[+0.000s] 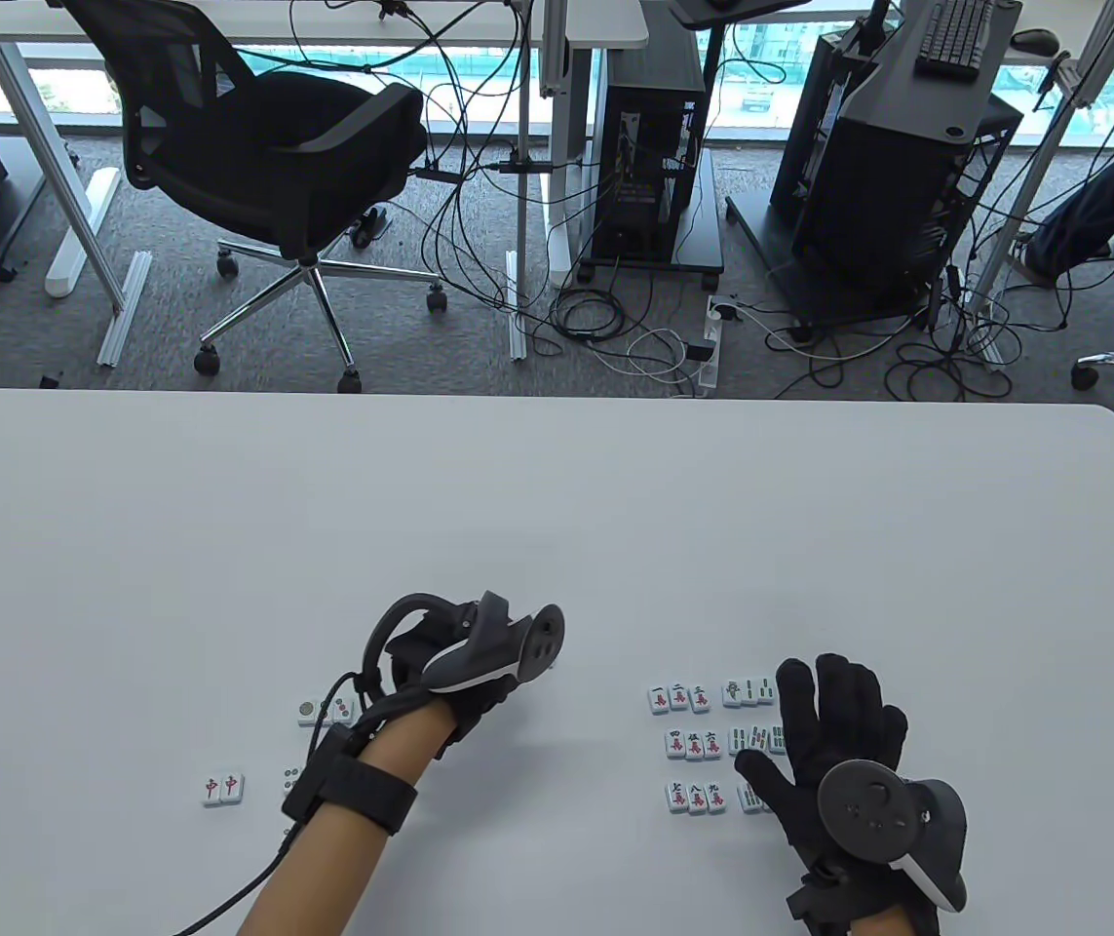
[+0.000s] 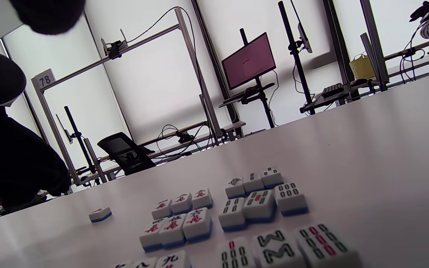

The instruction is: Mahjong suit sorting

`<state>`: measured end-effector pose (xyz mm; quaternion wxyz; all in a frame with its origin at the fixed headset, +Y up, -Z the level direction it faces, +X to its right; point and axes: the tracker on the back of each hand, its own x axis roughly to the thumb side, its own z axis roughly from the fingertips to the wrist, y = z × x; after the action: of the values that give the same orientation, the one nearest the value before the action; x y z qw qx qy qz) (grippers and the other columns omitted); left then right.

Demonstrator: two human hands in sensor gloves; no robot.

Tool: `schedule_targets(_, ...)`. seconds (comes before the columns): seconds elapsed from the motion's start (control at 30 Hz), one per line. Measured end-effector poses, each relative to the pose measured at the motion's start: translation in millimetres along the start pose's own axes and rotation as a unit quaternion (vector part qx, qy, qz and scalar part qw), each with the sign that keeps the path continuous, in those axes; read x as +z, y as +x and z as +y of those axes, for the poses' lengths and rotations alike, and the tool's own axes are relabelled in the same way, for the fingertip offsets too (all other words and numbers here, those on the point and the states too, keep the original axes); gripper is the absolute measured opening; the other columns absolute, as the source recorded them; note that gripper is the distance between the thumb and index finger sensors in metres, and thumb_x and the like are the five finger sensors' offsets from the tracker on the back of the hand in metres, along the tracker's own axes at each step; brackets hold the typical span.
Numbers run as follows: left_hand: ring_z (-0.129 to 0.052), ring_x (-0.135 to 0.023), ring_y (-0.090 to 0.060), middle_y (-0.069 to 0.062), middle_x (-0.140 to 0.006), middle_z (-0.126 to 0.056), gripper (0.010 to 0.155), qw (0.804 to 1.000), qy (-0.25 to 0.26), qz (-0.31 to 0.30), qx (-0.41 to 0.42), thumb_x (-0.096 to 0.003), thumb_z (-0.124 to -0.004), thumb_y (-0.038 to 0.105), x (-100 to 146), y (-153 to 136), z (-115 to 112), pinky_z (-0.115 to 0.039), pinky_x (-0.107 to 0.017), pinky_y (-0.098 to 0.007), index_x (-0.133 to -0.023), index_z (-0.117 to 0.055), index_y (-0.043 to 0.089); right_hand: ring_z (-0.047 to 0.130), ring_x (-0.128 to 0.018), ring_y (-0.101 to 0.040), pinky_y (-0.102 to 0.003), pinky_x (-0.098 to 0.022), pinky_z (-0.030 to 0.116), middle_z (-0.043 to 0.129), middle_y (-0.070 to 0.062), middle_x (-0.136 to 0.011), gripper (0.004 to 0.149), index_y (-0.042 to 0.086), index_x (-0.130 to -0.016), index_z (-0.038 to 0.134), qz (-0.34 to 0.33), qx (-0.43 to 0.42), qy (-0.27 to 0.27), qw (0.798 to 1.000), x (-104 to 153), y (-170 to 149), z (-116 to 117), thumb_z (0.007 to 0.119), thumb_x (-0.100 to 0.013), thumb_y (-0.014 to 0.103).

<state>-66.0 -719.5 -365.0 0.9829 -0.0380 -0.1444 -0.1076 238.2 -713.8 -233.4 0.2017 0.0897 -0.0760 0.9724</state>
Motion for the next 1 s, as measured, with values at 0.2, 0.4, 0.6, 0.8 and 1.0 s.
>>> schedule_targets(0.2,-0.093,-0.002,-0.008,0.016,-0.028,-0.102,0.060,0.998,-0.040,0.053,-0.020,-0.0338,-0.072,0.066,-34.7,29.2,-16.5,-0.085,-0.015,-0.035,-0.062,-0.095,0.018,0.006,-0.101,-0.045,-0.073,-0.069,0.018,0.006,-0.014,-0.114,0.082,0.033,-0.107,0.011,-0.003,-0.006,-0.004,1.000,0.0,0.0,-0.4,0.060,-0.047,0.061)
schedule_targets(0.4,-0.093,-0.002,-0.007,0.016,-0.028,-0.102,0.069,0.987,-0.093,0.086,-0.096,-0.0304,-0.072,0.072,-45.3,41.2,-33.0,-0.085,-0.014,-0.034,-0.063,-0.095,0.017,0.005,-0.102,-0.045,-0.073,-0.070,0.018,0.006,-0.014,-0.114,0.082,0.034,-0.107,0.011,-0.001,-0.017,-0.007,1.000,-0.1,-1.9,-1.3,0.060,-0.048,0.062)
schedule_targets(0.6,-0.095,-0.006,-0.006,0.017,-0.033,-0.102,0.066,0.992,-0.092,0.070,-0.046,-0.0326,-0.075,0.065,-42.3,42.8,-38.8,-0.085,-0.016,-0.033,-0.067,-0.089,0.010,0.005,-0.102,-0.045,-0.073,-0.070,0.018,0.006,-0.014,-0.114,0.082,0.034,-0.107,0.011,0.000,-0.017,-0.005,1.000,-0.2,-2.2,-0.9,0.060,-0.048,0.062)
schedule_targets(0.8,-0.097,-0.011,-0.007,0.016,-0.038,-0.102,0.066,0.995,-0.093,0.026,0.005,-0.0299,-0.086,0.059,-38.5,35.5,-39.7,-0.087,-0.020,-0.034,-0.072,-0.085,0.008,0.005,-0.102,-0.045,-0.073,-0.070,0.018,0.006,-0.014,-0.114,0.082,0.034,-0.107,0.011,-0.002,-0.013,-0.002,1.000,-0.2,-1.4,-0.6,0.060,-0.048,0.062)
schedule_targets(1.0,-0.100,-0.021,-0.008,0.015,-0.047,-0.101,0.065,0.995,-0.037,-0.074,0.058,-0.0288,-0.087,0.056,-9.4,6.9,-20.2,-0.087,-0.029,-0.035,-0.079,-0.083,0.016,0.006,-0.102,-0.045,-0.073,-0.070,0.019,0.006,-0.014,-0.114,0.082,0.034,-0.107,0.011,-0.002,-0.010,-0.001,1.000,-0.4,-1.2,-0.3,0.060,-0.048,0.062)
